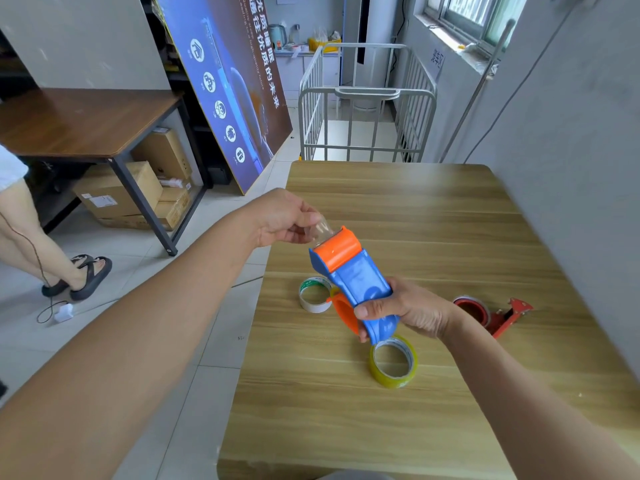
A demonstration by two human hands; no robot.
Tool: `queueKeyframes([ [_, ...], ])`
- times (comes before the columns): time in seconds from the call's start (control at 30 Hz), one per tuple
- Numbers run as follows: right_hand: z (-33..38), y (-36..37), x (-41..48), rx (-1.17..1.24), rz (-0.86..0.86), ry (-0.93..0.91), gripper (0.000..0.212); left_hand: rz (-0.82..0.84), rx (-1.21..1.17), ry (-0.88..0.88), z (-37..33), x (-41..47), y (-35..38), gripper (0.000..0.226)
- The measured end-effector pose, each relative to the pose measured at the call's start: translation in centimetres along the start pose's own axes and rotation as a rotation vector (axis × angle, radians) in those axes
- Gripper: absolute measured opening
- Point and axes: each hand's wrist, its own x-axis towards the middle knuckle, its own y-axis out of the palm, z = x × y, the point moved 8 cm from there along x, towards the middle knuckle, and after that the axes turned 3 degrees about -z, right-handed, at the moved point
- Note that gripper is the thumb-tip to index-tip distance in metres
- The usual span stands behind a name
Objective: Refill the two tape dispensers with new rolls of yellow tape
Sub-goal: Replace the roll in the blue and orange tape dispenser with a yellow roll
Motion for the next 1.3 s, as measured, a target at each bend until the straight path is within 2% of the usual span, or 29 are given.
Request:
queueKeyframes([
  [0.2,-0.6,-0.1,-0.2,-0.006,0.003,-0.019,0.014,-0.122,0.087,0.068,0.0,0.2,-0.7,0.016],
  [0.37,-1.2,-0.2,-0.5,-0.047,0.016,0.022,0.019,-0.159,0.133,0.142,-0.5,0.2,-0.7,0.021],
  [0.57,-1.7,-0.3,-0.9,-0.07,0.039,0.065,0.023,-0.239,0.132,0.125,0.1,0.3,-0.8,0.022],
  [0.7,-1.0,0.2,-1.5,-0.073,0.13,0.059,0.012,-0.264,0.132,0.102,0.7,0.4,-0.7,0.022],
  [0.8,-0.7,0.0,-1.8,-0.095,0.14,0.07,0.031,-0.272,0.087,0.086,0.9,0.4,-0.8,0.022],
  [0.9,-1.5,-1.4,-2.1,-0.11,0.074,0.148,0.047,-0.22,-0.052,0.023,1.6,0.4,-0.4,0.022],
  [0.97,-1.6,-1.8,-2.4,-0.121,0.085,0.174,0.035,-0.201,-0.126,-0.01,2.0,0.4,-0.1,0.023],
  [1.07,-0.6,-0.8,-2.8,-0.122,0.201,0.091,0.006,-0.224,-0.166,-0.029,2.0,0.5,-0.1,0.025],
  [1.3,0.1,-0.2,-3.3,-0.167,0.216,0.09,0.009,-0.288,-0.178,-0.078,3.1,0.8,-1.6,0.024],
])
